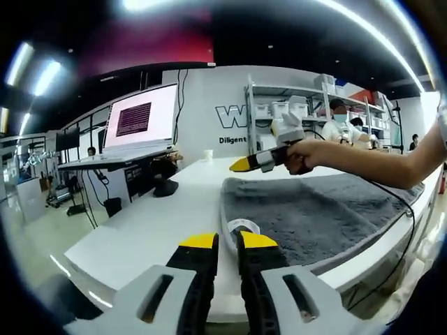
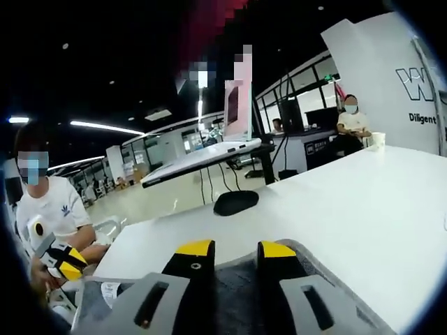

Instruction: Open the folded towel by lifting each exposed corner and separating the folded layers until the towel lies flat within the target outline without major curled edges

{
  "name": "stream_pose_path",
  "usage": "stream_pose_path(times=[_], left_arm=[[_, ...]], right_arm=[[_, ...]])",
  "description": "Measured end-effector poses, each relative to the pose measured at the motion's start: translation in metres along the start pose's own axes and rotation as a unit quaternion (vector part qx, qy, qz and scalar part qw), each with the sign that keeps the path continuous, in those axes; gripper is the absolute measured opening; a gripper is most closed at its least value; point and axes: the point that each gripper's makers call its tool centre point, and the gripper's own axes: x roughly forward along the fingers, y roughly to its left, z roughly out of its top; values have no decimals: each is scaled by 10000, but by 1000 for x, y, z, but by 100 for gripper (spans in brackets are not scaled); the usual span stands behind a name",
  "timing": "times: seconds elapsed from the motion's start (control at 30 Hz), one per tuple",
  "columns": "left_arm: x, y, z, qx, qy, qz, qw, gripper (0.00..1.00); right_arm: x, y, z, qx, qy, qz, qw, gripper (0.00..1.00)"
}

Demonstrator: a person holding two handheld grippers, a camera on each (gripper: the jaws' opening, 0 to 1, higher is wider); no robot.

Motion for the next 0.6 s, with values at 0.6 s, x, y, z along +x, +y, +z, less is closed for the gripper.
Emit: stream_pose_path(times=[0.6], left_arm=[[17,-27,1,131,31,-483,9987,4]], right_arm=[[12,-40,-17,120,31,-579,9982,0]])
